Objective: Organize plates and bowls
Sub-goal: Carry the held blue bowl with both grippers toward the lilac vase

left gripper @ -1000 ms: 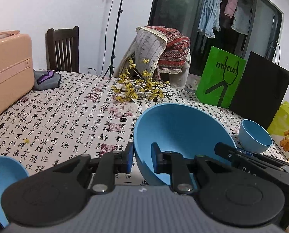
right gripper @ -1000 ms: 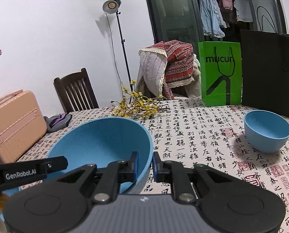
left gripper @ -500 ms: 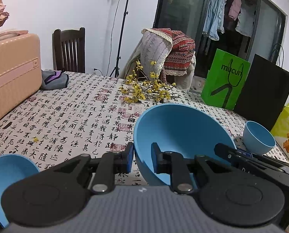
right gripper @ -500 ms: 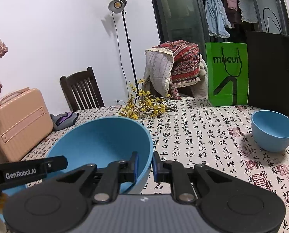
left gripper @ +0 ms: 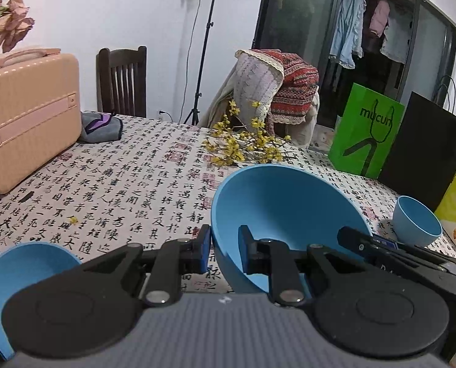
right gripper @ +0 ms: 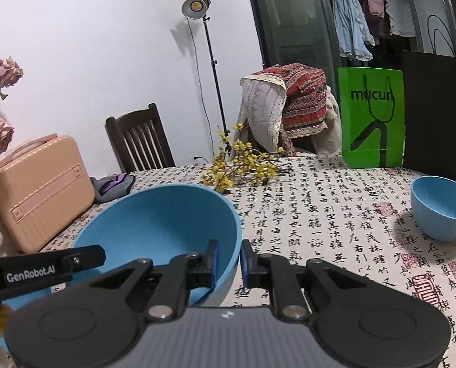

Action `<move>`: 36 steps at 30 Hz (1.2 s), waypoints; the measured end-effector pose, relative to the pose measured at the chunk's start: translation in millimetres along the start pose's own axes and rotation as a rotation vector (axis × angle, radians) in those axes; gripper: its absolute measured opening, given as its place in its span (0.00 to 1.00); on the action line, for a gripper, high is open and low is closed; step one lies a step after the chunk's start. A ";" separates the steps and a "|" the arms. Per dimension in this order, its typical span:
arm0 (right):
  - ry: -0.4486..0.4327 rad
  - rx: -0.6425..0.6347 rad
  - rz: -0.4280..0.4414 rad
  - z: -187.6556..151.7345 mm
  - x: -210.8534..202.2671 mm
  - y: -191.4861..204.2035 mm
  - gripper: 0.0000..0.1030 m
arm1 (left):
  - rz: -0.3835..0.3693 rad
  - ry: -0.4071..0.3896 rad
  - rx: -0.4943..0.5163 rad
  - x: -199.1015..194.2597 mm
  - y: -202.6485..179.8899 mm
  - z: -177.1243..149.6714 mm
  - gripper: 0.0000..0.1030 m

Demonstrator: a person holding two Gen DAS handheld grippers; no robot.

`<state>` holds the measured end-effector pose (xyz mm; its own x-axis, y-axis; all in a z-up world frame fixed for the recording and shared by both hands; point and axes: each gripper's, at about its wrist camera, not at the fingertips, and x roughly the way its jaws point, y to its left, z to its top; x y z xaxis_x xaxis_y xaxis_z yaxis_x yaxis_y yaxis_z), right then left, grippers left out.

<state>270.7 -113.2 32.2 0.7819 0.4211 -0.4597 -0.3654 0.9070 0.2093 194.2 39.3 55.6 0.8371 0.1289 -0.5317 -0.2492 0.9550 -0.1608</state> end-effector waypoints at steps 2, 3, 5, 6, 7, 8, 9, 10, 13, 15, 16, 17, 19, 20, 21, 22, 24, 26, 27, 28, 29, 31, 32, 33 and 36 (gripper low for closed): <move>0.000 -0.002 0.009 -0.3 0.1 3.5 0.14 | 0.007 -0.003 -0.004 -2.0 4.2 0.8 0.19; 0.000 -0.004 0.013 -0.4 0.1 5.7 0.14 | 0.011 -0.004 -0.006 -3.5 5.9 0.8 0.19; 0.000 -0.007 0.021 -0.6 0.5 10.0 0.14 | 0.017 -0.007 -0.010 -5.6 10.2 1.1 0.19; 0.001 -0.009 0.025 -0.8 0.6 12.0 0.14 | 0.020 -0.008 -0.012 -6.7 12.2 1.1 0.19; 0.001 -0.010 0.029 -1.2 0.5 14.2 0.14 | 0.024 -0.010 -0.015 -8.2 14.2 1.0 0.19; 0.000 -0.012 0.032 -1.2 0.3 16.1 0.14 | 0.026 -0.010 -0.016 -8.9 15.6 1.1 0.19; 0.001 -0.014 0.035 -1.3 0.4 17.8 0.14 | 0.030 -0.013 -0.018 -10.4 17.2 1.1 0.19; 0.000 -0.015 0.039 -1.3 0.3 19.7 0.14 | 0.033 -0.015 -0.019 -11.5 18.7 1.0 0.19; 0.000 -0.020 0.049 -1.4 -0.3 25.1 0.14 | 0.040 -0.020 -0.025 -15.1 23.9 1.1 0.19; 0.000 -0.024 0.055 -1.7 -1.0 28.9 0.14 | 0.043 -0.021 -0.032 -16.6 27.7 1.4 0.19; 0.000 -0.026 0.058 -1.8 -1.1 30.8 0.14 | 0.045 -0.021 -0.036 -17.6 29.4 1.4 0.19; 0.000 -0.028 0.061 -2.0 -1.2 32.6 0.14 | 0.047 -0.022 -0.037 -18.7 30.7 1.4 0.19; 0.000 -0.032 0.067 -2.5 -1.6 36.4 0.14 | 0.054 -0.025 -0.041 -21.2 33.0 0.8 0.19; 0.000 -0.033 0.069 -2.4 -1.5 37.7 0.14 | 0.056 -0.026 -0.041 -22.3 34.1 0.8 0.19; 0.000 -0.034 0.071 -2.3 -1.6 39.2 0.14 | 0.058 -0.027 -0.043 -23.4 35.6 0.8 0.19; 0.000 -0.034 0.074 -2.3 -1.7 40.9 0.14 | 0.060 -0.029 -0.044 -24.7 36.7 0.7 0.19; -0.001 -0.036 0.079 -2.3 -2.2 43.7 0.14 | 0.064 -0.032 -0.047 -26.9 38.5 0.6 0.19; -0.001 -0.038 0.085 -2.5 -2.7 46.3 0.14 | 0.068 -0.034 -0.049 -28.8 40.6 0.3 0.19; -0.001 -0.039 0.087 -3.2 -3.9 46.6 0.14 | 0.070 -0.036 -0.051 -29.9 41.6 0.0 0.19; -0.001 -0.041 0.090 -3.4 -4.2 48.2 0.14 | 0.072 -0.037 -0.053 -30.9 43.0 -0.2 0.19; -0.001 -0.042 0.092 -3.2 -4.5 49.9 0.14 | 0.074 -0.038 -0.055 -31.7 44.3 -0.2 0.19; -0.002 -0.045 0.098 -2.8 -4.8 51.9 0.14 | 0.080 -0.039 -0.059 -33.6 46.5 -0.4 0.19; -0.001 -0.047 0.101 -2.4 -4.3 53.6 0.14 | 0.083 -0.040 -0.061 -34.4 47.2 -0.8 0.19; -0.001 -0.049 0.104 -2.5 -4.1 54.9 0.14 | 0.086 -0.041 -0.064 -35.3 48.4 -0.8 0.19; 0.000 -0.053 0.114 -2.7 -4.3 59.1 0.14 | 0.096 -0.044 -0.070 -37.9 51.5 -1.0 0.19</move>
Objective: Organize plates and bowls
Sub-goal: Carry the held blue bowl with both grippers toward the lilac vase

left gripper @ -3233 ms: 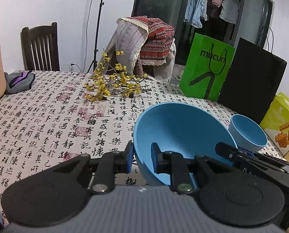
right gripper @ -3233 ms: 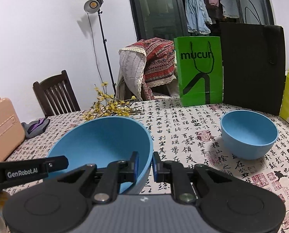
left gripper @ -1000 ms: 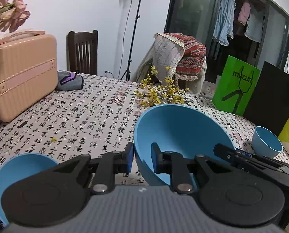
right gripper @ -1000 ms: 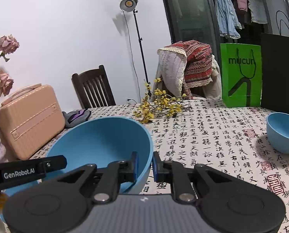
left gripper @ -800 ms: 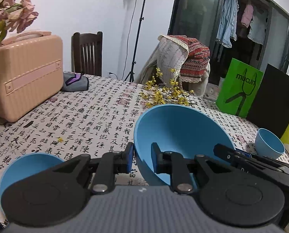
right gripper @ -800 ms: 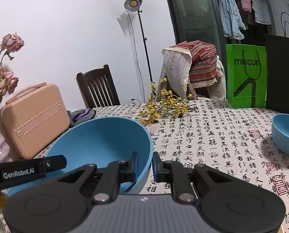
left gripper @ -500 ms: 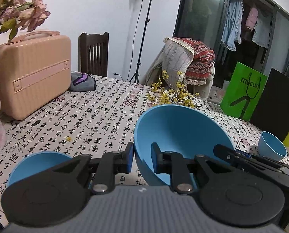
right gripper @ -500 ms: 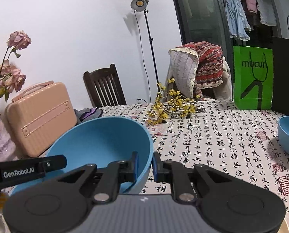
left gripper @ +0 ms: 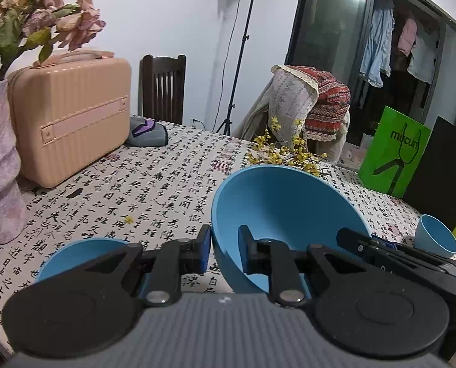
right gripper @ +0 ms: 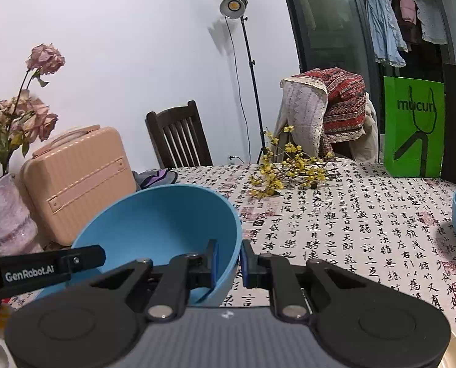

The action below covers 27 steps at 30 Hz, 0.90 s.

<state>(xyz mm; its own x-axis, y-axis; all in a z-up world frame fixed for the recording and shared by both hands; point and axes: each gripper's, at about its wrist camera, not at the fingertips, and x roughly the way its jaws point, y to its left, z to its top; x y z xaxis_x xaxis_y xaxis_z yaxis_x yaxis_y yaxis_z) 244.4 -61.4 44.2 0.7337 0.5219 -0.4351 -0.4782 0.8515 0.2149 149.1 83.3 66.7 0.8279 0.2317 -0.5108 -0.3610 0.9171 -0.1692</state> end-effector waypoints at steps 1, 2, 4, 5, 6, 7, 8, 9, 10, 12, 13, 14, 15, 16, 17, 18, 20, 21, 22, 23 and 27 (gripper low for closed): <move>0.000 -0.002 0.003 0.2 0.3 1.5 0.14 | 0.003 -0.001 -0.002 -1.0 1.4 0.3 0.19; 0.000 -0.004 0.007 0.1 0.4 3.0 0.14 | 0.006 -0.003 -0.004 -1.5 2.8 0.6 0.19; 0.000 -0.005 0.014 -0.1 0.8 5.8 0.14 | 0.011 -0.004 -0.009 -3.0 5.5 0.8 0.19; 0.000 -0.005 0.016 0.1 0.7 7.3 0.14 | 0.013 -0.005 -0.010 -3.7 6.5 0.9 0.19; 0.001 -0.007 0.019 0.0 0.8 8.7 0.14 | 0.016 -0.007 -0.012 -4.7 7.8 0.6 0.19; 0.001 -0.008 0.022 0.1 0.8 10.0 0.14 | 0.019 -0.008 -0.014 -5.5 8.8 0.4 0.19; 0.000 -0.010 0.024 0.0 0.4 10.7 0.14 | 0.021 -0.009 -0.015 -6.4 9.9 0.2 0.19; 0.001 -0.011 0.026 0.1 0.5 11.9 0.14 | 0.024 -0.010 -0.017 -7.0 11.1 0.4 0.19; 0.002 -0.011 0.030 0.2 0.9 13.1 0.14 | 0.027 -0.012 -0.020 -7.8 12.0 0.2 0.19; 0.002 -0.014 0.036 0.1 1.2 16.1 0.14 | 0.032 -0.013 -0.024 -9.2 14.4 0.3 0.19; 0.003 -0.016 0.038 0.0 1.5 17.5 0.14 | 0.036 -0.014 -0.026 -9.6 15.8 0.4 0.19; 0.003 -0.018 0.040 0.3 2.1 18.8 0.14 | 0.038 -0.014 -0.028 -9.7 17.0 0.7 0.19; 0.004 -0.019 0.043 0.0 2.5 19.9 0.14 | 0.040 -0.015 -0.029 -10.2 18.1 0.6 0.19; 0.005 -0.020 0.046 -0.2 3.0 20.8 0.14 | 0.043 -0.015 -0.031 -10.8 19.2 0.6 0.19; 0.007 -0.020 0.048 -0.1 3.8 21.8 0.14 | 0.045 -0.016 -0.032 -11.0 20.2 0.6 0.19; 0.008 -0.021 0.051 0.0 4.5 23.0 0.14 | 0.048 -0.016 -0.033 -11.5 21.5 0.5 0.19; 0.010 -0.024 0.055 -0.1 5.6 25.6 0.14 | 0.052 -0.016 -0.036 -11.8 23.7 0.3 0.19; 0.010 -0.026 0.057 0.2 6.4 26.8 0.14 | 0.054 -0.016 -0.038 -11.8 25.3 0.6 0.19; 0.011 -0.026 0.059 0.1 7.0 28.2 0.14 | 0.056 -0.017 -0.040 -11.7 26.6 0.7 0.19; 0.011 -0.027 0.062 0.0 7.6 29.7 0.14 | 0.058 -0.016 -0.042 -11.7 27.9 0.8 0.19; 0.014 -0.031 0.072 0.3 10.3 35.0 0.14 | 0.067 -0.018 -0.052 -12.7 33.7 0.4 0.19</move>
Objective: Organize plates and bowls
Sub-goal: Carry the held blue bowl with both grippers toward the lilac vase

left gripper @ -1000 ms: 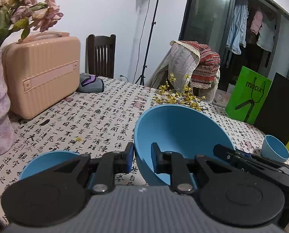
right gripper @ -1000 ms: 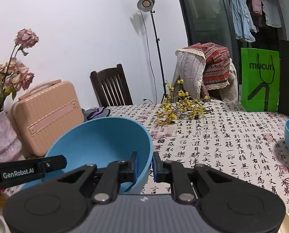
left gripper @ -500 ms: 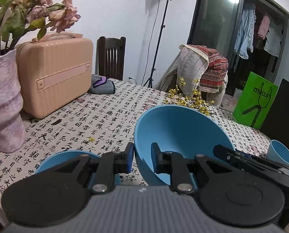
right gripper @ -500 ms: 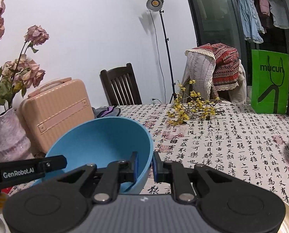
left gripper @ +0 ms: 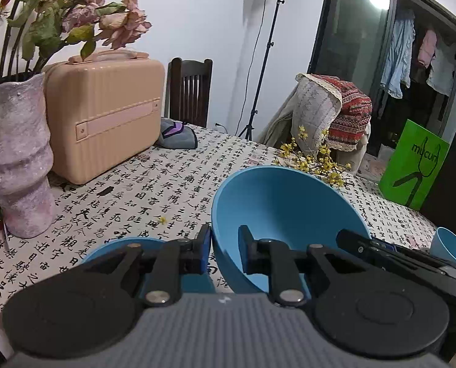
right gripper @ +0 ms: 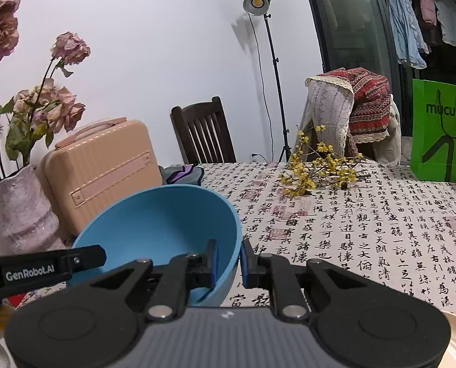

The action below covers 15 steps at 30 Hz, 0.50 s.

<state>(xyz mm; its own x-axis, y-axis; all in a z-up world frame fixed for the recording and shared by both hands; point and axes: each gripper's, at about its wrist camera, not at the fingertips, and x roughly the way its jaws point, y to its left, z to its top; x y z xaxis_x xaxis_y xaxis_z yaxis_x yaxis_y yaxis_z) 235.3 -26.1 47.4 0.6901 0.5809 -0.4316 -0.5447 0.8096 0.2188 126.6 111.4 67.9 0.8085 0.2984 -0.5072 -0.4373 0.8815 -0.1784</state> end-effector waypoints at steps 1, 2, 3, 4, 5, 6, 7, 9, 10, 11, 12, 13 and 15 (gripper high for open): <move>0.001 -0.001 0.003 0.0 0.6 1.3 0.14 | 0.003 -0.001 -0.003 -0.3 1.6 0.0 0.19; 0.002 -0.003 0.005 0.0 1.2 2.8 0.14 | 0.005 -0.002 -0.005 -0.6 2.8 0.0 0.19; 0.002 -0.004 0.008 -0.1 1.9 4.2 0.14 | 0.007 -0.002 -0.008 -1.0 4.0 -0.1 0.19; 0.003 -0.006 0.011 -0.1 2.5 5.7 0.14 | 0.010 -0.003 -0.010 -1.5 5.6 -0.1 0.19; 0.003 -0.008 0.014 0.0 3.1 7.2 0.14 | 0.013 -0.003 -0.011 -1.6 7.3 0.0 0.19; 0.004 -0.010 0.017 0.0 3.6 8.9 0.14 | 0.015 -0.003 -0.013 -2.1 8.6 0.1 0.19; 0.005 -0.011 0.020 0.2 4.2 10.6 0.14 | 0.018 -0.004 -0.017 -2.7 10.4 0.2 0.19; 0.007 -0.014 0.025 0.0 5.1 13.1 0.14 | 0.024 -0.004 -0.020 -3.6 13.8 0.3 0.19; 0.008 -0.015 0.028 -0.4 5.5 14.3 0.14 | 0.027 -0.005 -0.022 -4.2 15.0 0.3 0.19; 0.009 -0.016 0.031 -0.7 6.0 15.4 0.14 | 0.031 -0.005 -0.023 -4.7 16.2 0.3 0.19; 0.010 -0.018 0.033 -0.9 6.7 16.9 0.14 | 0.033 -0.006 -0.024 -5.2 17.6 0.2 0.19; 0.011 -0.020 0.036 -0.9 7.3 18.5 0.14 | 0.035 -0.007 -0.026 -5.6 19.0 0.4 0.19; 0.012 -0.023 0.042 -0.7 8.6 21.8 0.14 | 0.040 -0.008 -0.030 -6.5 22.1 0.9 0.19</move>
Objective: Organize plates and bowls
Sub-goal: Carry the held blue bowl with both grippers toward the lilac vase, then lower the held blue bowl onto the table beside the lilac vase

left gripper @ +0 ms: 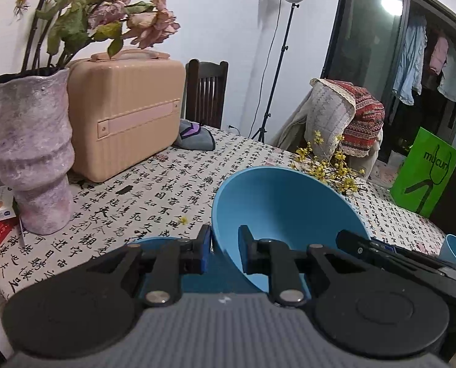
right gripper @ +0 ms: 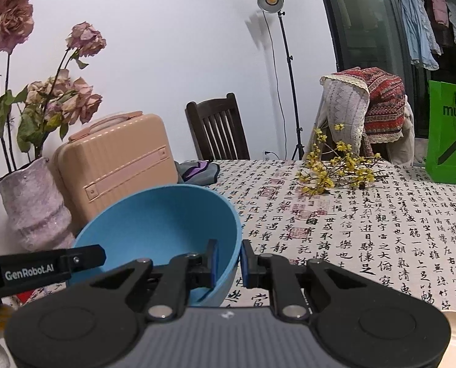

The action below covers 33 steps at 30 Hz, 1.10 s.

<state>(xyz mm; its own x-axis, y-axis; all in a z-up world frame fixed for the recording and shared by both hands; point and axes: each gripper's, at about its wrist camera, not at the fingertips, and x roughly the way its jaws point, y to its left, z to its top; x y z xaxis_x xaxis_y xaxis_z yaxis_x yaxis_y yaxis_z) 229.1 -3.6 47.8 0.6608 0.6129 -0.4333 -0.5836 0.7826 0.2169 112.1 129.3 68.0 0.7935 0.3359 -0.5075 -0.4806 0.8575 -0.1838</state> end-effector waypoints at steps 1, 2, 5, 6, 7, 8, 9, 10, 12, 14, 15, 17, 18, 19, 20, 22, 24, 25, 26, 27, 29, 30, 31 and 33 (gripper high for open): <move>0.000 -0.002 0.003 0.1 0.6 1.8 0.14 | 0.003 0.000 -0.002 -0.3 1.7 0.2 0.19; 0.000 -0.004 0.006 -0.1 0.8 3.1 0.14 | 0.005 0.000 -0.003 -0.5 3.4 0.4 0.19; 0.002 -0.007 0.015 -0.1 3.1 7.7 0.14 | 0.013 -0.001 -0.007 -1.2 7.9 0.3 0.19; 0.003 -0.009 0.016 -0.2 3.9 9.0 0.14 | 0.016 -0.001 -0.009 -1.5 9.2 0.4 0.19; 0.005 -0.009 0.019 -0.3 4.8 10.4 0.14 | 0.019 -0.002 -0.010 -1.9 10.5 0.7 0.19; 0.006 -0.009 0.022 -0.5 5.4 11.5 0.14 | 0.022 -0.003 -0.010 -2.4 11.3 0.9 0.19; 0.007 -0.010 0.025 -0.4 5.9 12.5 0.14 | 0.024 -0.004 -0.011 -2.9 12.5 1.2 0.19; 0.008 -0.012 0.027 -0.5 6.4 13.8 0.14 | 0.026 -0.005 -0.013 -3.3 13.8 1.5 0.19; 0.010 -0.015 0.031 -0.4 7.5 16.3 0.14 | 0.031 -0.008 -0.015 -4.0 16.5 1.8 0.19; 0.011 -0.018 0.035 -0.2 8.6 19.5 0.14 | 0.035 -0.008 -0.019 -4.4 19.2 2.1 0.19; 0.011 -0.020 0.038 -0.2 9.0 20.8 0.14 | 0.037 -0.007 -0.022 -4.3 20.8 2.1 0.19; 0.013 -0.023 0.043 0.0 10.3 23.9 0.14 | 0.041 -0.007 -0.027 -4.4 23.8 2.2 0.19; 0.014 -0.024 0.045 0.0 10.8 25.3 0.14 | 0.043 -0.007 -0.029 -4.6 25.4 2.2 0.19; 0.015 -0.026 0.048 0.1 11.6 27.1 0.14 | 0.046 -0.007 -0.031 -4.9 27.1 2.2 0.19; 0.016 -0.029 0.050 0.3 12.4 29.1 0.14 | 0.049 -0.008 -0.032 -5.4 28.6 2.3 0.19; 0.017 -0.031 0.055 0.3 13.8 32.3 0.14 | 0.054 -0.010 -0.035 -6.5 31.5 2.4 0.19; 0.020 -0.034 0.059 0.0 15.4 35.1 0.14 | 0.058 -0.012 -0.039 -7.4 34.9 2.3 0.19; 0.021 -0.035 0.061 -0.4 15.7 36.4 0.14 | 0.059 -0.012 -0.042 -7.5 36.5 2.6 0.19; 0.022 -0.037 0.064 -0.8 16.3 38.0 0.14 | 0.061 -0.012 -0.045 -7.3 38.0 2.7 0.19; 0.024 -0.038 0.065 -1.1 16.8 39.2 0.14 | 0.063 -0.012 -0.048 -7.4 39.7 2.7 0.19; 0.026 -0.042 0.068 -1.9 17.8 41.9 0.14 | 0.065 -0.012 -0.054 -7.9 42.6 2.5 0.19; 0.027 -0.043 0.069 -2.4 18.3 42.9 0.14 | 0.065 -0.013 -0.054 -8.0 43.8 2.6 0.19; 0.029 -0.043 0.070 -2.5 19.0 44.1 0.14 | 0.067 -0.013 -0.053 -8.3 44.9 2.6 0.19; 0.033 -0.045 0.074 -3.4 20.2 46.4 0.14 | 0.069 -0.013 -0.056 -9.0 47.1 2.2 0.19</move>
<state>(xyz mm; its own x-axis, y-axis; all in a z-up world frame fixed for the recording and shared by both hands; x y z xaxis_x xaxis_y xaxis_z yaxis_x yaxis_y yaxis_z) 213.7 44.8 46.1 0.5995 0.6644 -0.4463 -0.6513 0.7290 0.2106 83.1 167.5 65.7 0.7620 0.3990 -0.5100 -0.5546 0.8087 -0.1959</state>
